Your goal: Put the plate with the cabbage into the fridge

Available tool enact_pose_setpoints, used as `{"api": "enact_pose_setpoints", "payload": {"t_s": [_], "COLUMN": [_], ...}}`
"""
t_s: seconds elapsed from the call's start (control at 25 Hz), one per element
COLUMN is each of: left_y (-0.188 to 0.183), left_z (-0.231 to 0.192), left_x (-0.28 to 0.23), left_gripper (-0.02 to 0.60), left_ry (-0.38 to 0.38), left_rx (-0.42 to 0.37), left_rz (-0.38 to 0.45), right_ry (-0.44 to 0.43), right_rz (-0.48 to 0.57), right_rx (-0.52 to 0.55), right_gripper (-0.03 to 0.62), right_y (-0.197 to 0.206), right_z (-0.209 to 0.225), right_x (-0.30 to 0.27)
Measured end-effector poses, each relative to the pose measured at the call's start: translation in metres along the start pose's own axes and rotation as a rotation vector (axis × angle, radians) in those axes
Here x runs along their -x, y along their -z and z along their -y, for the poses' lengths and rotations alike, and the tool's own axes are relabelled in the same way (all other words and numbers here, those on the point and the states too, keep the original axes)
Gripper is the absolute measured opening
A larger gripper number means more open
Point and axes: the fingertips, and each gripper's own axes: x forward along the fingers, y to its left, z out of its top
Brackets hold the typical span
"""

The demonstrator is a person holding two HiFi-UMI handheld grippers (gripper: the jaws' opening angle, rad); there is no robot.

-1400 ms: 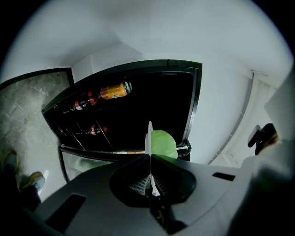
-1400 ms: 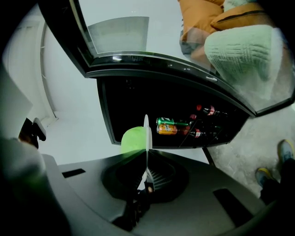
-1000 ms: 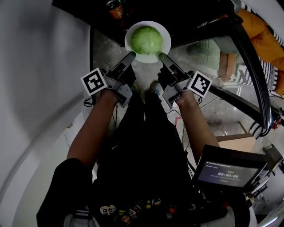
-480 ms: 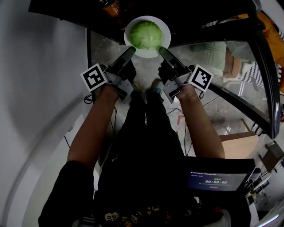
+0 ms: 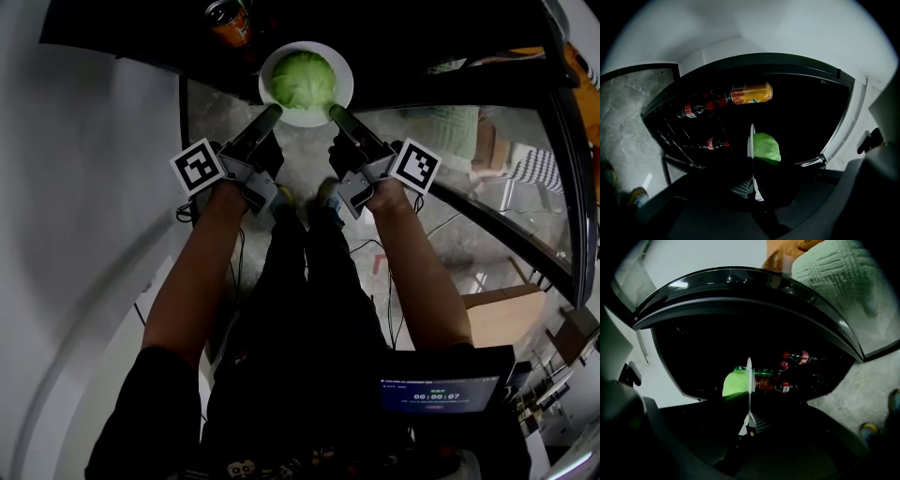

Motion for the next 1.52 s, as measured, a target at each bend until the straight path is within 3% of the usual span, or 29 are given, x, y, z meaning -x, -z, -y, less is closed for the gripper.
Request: {"api": "enact_pose_setpoints", "payload": {"t_s": [1.52], "left_y": [-0.001], "left_z": [-0.004], "left_x": [0.000], "left_gripper": [0.011], "left_ry": [-0.016], "left_rx": [0.017], "left_rz": [0.031], "right_ry": [0.008], "right_rz": [0.011], "right_rx": [-0.031], "right_gripper": [0.017], "right_y": [-0.001], "right_z": [0.005], "right_x": [-0.002]}}
